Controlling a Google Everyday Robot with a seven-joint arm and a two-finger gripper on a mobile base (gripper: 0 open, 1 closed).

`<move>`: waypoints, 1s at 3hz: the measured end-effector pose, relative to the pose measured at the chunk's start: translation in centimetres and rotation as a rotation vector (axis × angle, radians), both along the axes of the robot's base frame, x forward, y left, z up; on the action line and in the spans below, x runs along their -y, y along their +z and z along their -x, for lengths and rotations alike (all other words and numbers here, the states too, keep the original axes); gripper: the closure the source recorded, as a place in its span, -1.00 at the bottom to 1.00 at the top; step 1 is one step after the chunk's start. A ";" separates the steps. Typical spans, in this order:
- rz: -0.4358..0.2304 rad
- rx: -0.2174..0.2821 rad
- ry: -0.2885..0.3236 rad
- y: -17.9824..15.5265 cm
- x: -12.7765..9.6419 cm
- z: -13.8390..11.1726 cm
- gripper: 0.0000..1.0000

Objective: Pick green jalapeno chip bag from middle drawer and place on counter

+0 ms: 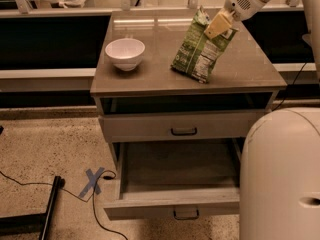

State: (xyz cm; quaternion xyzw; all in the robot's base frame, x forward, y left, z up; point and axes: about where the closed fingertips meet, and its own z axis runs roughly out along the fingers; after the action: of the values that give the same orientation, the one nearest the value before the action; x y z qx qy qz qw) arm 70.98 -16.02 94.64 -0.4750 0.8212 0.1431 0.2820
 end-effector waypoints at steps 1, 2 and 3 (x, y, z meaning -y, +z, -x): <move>-0.005 0.007 -0.002 -0.2 -0.3 -0.5 -0.31; -0.010 0.012 -0.004 -0.4 -0.6 -0.9 -0.77; -0.013 0.016 -0.005 -0.6 -0.8 -1.2 -1.00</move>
Offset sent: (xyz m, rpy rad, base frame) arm 0.0040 0.0025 -0.0016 0.0044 -0.0062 -0.0020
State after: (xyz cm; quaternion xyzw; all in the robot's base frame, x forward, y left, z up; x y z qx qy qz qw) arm 72.19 -15.18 94.03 -0.4724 0.8191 0.1441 0.2918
